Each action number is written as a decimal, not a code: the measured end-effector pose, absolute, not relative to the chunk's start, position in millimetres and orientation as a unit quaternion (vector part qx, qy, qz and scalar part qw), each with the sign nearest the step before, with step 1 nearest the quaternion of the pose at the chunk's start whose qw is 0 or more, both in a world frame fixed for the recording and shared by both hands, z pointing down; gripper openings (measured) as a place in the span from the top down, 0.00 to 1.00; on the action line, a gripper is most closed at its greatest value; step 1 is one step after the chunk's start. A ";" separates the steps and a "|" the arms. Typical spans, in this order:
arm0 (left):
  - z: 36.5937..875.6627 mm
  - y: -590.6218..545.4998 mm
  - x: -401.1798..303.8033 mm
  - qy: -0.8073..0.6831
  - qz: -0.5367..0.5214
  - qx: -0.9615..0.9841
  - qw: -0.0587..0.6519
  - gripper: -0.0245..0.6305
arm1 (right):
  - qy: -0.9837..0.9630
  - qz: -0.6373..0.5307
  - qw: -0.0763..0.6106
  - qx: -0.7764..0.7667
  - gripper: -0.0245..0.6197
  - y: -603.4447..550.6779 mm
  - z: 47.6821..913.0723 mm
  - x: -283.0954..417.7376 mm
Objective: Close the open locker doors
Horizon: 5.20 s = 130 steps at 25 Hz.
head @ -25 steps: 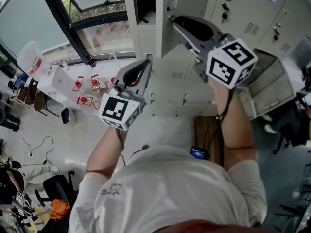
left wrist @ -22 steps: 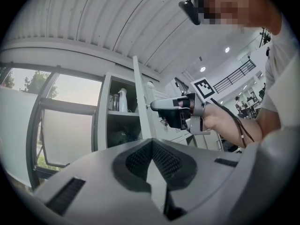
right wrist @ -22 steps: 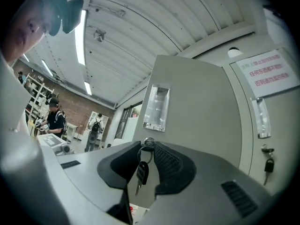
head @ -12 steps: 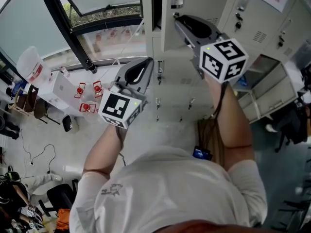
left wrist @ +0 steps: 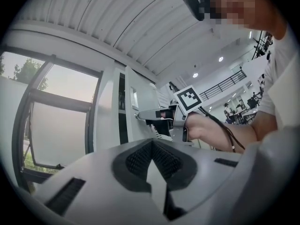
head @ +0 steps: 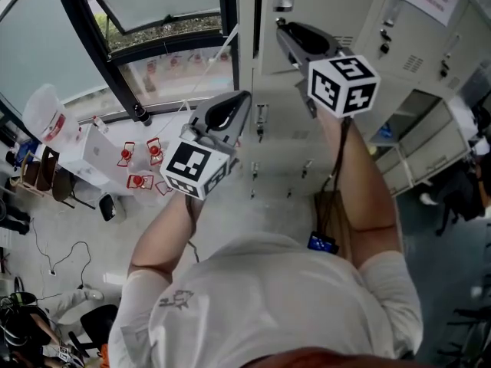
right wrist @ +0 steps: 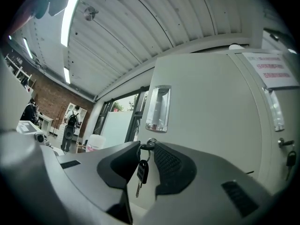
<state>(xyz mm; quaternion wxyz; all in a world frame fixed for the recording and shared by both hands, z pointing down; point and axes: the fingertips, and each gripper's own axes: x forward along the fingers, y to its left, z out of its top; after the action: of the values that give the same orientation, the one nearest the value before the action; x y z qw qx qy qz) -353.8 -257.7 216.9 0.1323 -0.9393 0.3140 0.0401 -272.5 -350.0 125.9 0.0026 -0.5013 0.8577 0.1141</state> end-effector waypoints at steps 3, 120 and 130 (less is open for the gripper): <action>216.6 -266.8 -360.2 0.310 0.044 -0.942 0.124 0.97 | 0.853 0.111 0.002 -0.511 0.82 -362.7 126.0 -274.7; 319.3 -98.1 83.6 0.044 0.021 -0.997 0.065 0.97 | 0.739 0.021 0.050 -0.672 0.96 -84.7 324.7 139.1; 320.3 -86.0 151.8 -0.020 0.023 -0.998 0.058 0.97 | 0.698 0.012 0.047 -0.715 0.96 -66.4 334.8 201.6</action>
<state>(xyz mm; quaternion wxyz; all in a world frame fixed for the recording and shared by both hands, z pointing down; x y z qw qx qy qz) 151.8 -86.0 320.3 0.0583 -0.9978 -0.0197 0.0232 201.6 -66.4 334.8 0.0469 -0.7146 0.6978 0.0122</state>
